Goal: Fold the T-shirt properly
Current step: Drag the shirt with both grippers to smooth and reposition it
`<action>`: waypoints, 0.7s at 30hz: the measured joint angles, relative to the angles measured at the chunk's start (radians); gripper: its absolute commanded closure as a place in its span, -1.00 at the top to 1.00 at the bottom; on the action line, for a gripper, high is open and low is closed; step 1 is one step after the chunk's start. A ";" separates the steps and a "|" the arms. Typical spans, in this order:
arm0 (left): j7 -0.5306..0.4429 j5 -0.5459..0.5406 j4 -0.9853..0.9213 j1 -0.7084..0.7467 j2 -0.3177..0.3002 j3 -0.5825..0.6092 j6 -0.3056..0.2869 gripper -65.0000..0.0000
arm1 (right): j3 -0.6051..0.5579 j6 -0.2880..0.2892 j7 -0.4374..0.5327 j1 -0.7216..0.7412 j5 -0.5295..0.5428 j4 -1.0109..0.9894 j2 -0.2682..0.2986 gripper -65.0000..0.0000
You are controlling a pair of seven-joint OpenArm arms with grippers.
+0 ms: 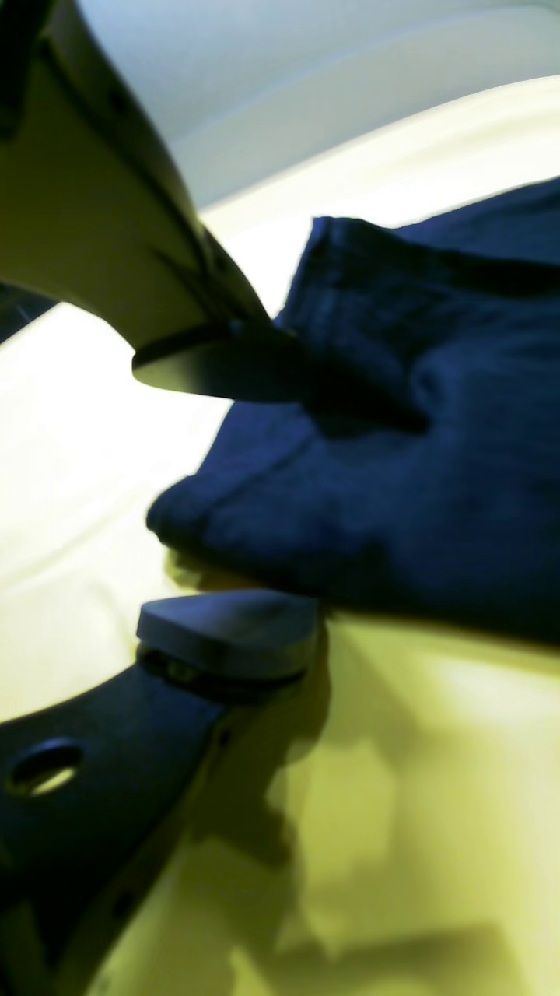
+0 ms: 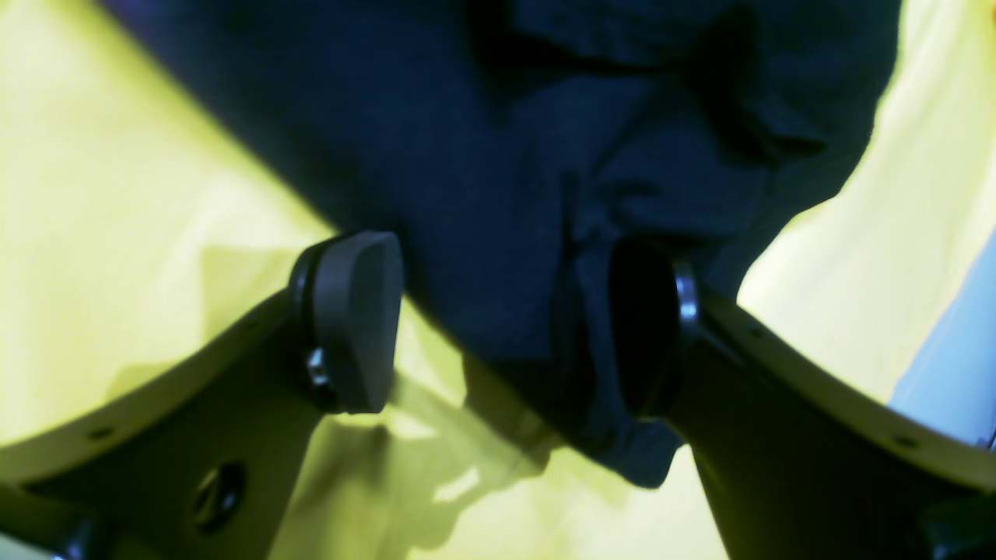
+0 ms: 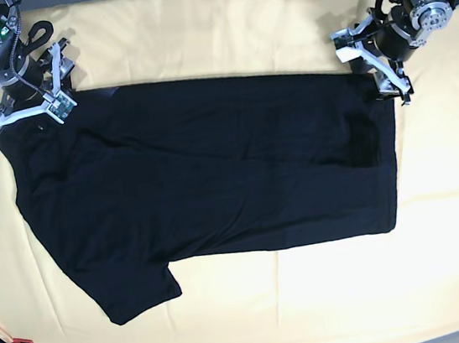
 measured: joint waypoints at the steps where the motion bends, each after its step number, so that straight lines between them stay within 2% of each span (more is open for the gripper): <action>1: -0.004 0.019 -0.011 0.000 0.000 -0.001 0.006 0.19 | 0.000 0.000 0.009 0.000 0.001 -0.005 0.000 0.34; 5: -0.034 0.044 -0.064 -0.002 0.000 -0.002 0.037 0.19 | 0.000 0.000 0.011 -0.002 0.001 -0.039 0.000 0.34; 8: -0.083 0.049 -0.089 -0.004 0.000 -0.003 0.026 0.19 | 0.000 0.000 0.030 0.000 0.000 -0.054 0.000 0.33; 11: -0.097 0.067 -0.099 -0.017 0.006 -0.003 0.029 0.14 | 0.000 -0.040 0.035 -0.001 0.001 -0.058 -0.001 0.33; 12: -0.084 0.066 -0.102 -0.023 0.016 -0.003 0.052 0.02 | 0.000 -0.049 0.036 0.000 0.000 -0.059 -0.001 0.33; 16: -0.071 0.052 -0.112 -0.053 0.062 0.000 0.135 -0.87 | 0.000 -0.045 0.036 0.000 -0.053 -0.059 -0.001 0.33; 17: -0.070 0.035 -0.112 -0.064 0.068 0.000 0.141 -1.00 | 0.000 -0.027 0.035 0.000 -0.054 -0.060 0.000 0.33; 21: -0.069 0.010 -0.111 -0.080 0.080 0.000 0.140 -1.00 | 0.005 0.028 0.035 0.003 -0.057 -0.097 0.000 0.33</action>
